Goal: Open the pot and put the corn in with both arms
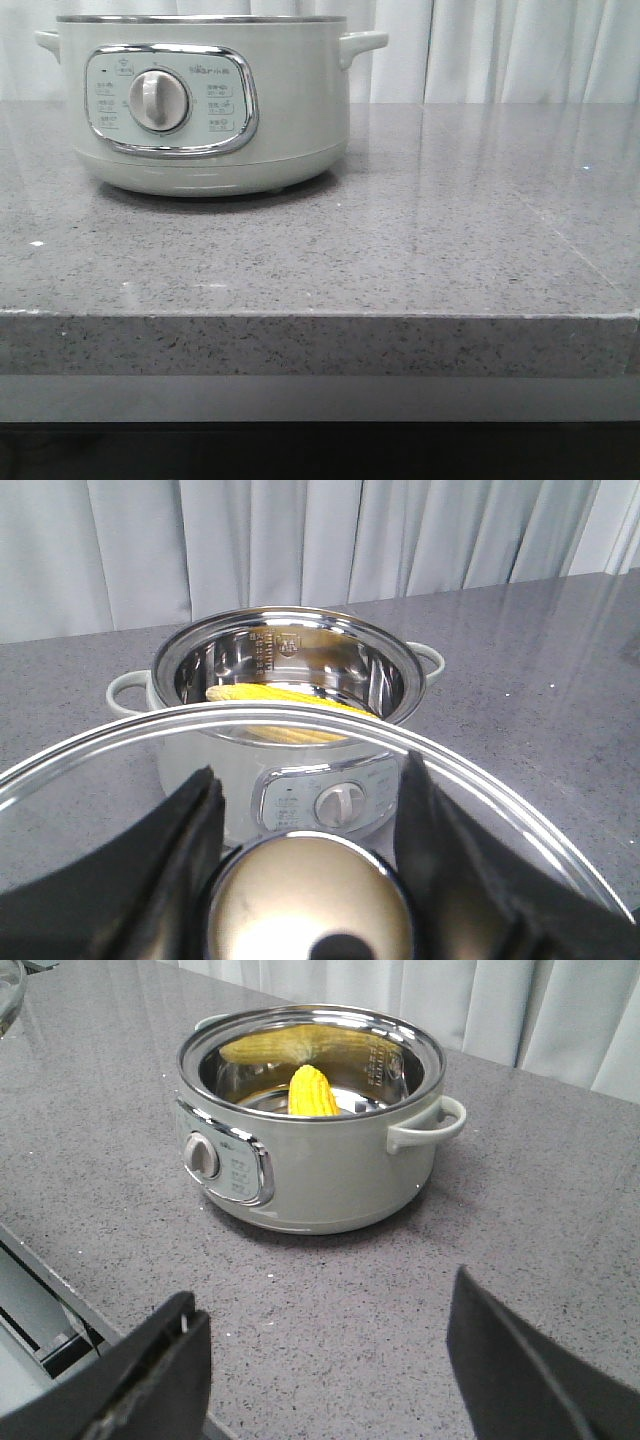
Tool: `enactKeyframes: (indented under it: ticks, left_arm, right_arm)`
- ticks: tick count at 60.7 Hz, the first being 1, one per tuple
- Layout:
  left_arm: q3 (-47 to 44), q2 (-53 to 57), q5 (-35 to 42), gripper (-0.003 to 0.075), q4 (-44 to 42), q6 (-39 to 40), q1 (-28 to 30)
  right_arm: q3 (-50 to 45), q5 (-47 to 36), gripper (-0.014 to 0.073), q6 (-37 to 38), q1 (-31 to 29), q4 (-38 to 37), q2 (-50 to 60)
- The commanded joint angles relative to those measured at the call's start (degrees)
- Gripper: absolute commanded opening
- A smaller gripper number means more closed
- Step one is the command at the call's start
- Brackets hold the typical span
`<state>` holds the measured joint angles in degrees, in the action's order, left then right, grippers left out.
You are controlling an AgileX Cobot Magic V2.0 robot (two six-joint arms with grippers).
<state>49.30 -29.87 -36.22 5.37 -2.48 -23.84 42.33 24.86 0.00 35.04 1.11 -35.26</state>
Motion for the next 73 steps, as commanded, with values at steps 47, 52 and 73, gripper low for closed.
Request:
enactKeyframes:
  ticks: [47, 52, 73]
  left_arm:
    - [17.6, -29.5, 24.2, 0.0227, 0.9, 0.4, 0.0]
    - [20.5, -34.3, 25.1, 0.0227, 0.9, 0.4, 0.0]
    - [33.7, -51.4, 25.8, 0.0227, 1.4, 0.4, -0.4]
  right_arm:
    - [1.5, -4.3, 0.052, 0.0, -0.1, 0.0, 0.2]
    - [1.5, -4.3, 0.052, 0.0, -0.1, 0.0, 0.2]
    - [1.5, -4.3, 0.052, 0.0, -0.1, 0.0, 0.2]
